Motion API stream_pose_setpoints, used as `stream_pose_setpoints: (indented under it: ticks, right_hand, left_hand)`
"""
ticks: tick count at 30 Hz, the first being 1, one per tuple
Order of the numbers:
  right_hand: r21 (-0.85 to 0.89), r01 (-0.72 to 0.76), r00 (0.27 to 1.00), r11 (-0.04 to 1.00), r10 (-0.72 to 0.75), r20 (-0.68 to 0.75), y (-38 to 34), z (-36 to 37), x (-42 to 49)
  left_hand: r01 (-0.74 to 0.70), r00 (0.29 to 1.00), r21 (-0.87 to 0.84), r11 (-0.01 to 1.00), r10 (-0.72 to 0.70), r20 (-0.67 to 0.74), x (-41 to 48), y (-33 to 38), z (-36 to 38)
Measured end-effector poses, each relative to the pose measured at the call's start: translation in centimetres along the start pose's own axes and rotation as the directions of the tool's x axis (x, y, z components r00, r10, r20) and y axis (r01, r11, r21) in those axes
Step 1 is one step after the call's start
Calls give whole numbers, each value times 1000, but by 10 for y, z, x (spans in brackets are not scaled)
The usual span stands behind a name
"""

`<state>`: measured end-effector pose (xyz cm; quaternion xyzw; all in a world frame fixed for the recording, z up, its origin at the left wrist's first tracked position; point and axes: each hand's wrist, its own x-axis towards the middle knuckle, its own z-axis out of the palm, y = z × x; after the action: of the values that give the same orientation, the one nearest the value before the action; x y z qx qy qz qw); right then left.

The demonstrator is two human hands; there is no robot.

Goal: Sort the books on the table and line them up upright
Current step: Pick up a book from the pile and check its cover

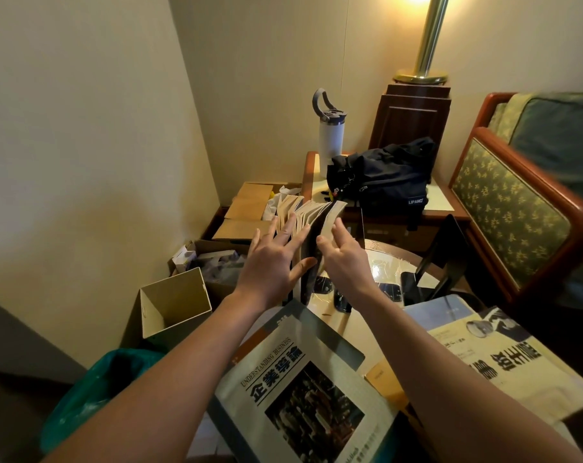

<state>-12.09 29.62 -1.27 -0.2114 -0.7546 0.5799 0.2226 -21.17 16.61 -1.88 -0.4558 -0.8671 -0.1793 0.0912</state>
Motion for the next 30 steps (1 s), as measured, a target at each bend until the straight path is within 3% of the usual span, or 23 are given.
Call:
stream_pose_setpoints:
  ticks: [5,12,18,25,30]
  right_hand:
    - [-151,3,991,989,17,132,-3,15,3]
    - [-308,98,988,946,-55,147,4,20,10]
    - [-360,223,966,906,-157,205,12,11,14]
    - [-298,138,967,944,-63,248,10,-7,14]
    - [-336,165,957,927,-68,283,3,-20,-5]
  left_hand:
    - [24,1000,-70,997,-24,-5,-3,-4,-4]
    - [15,1000,-61,998,-17,-25,-4,-17,-8]
    - [-24,999,-16,1000,24,-27,1,-19,-7]
    - [-54,998,30,998,55,-43,-3,-17,-10]
    - [-31,999,90,995,34,-28,2,-9,-16]
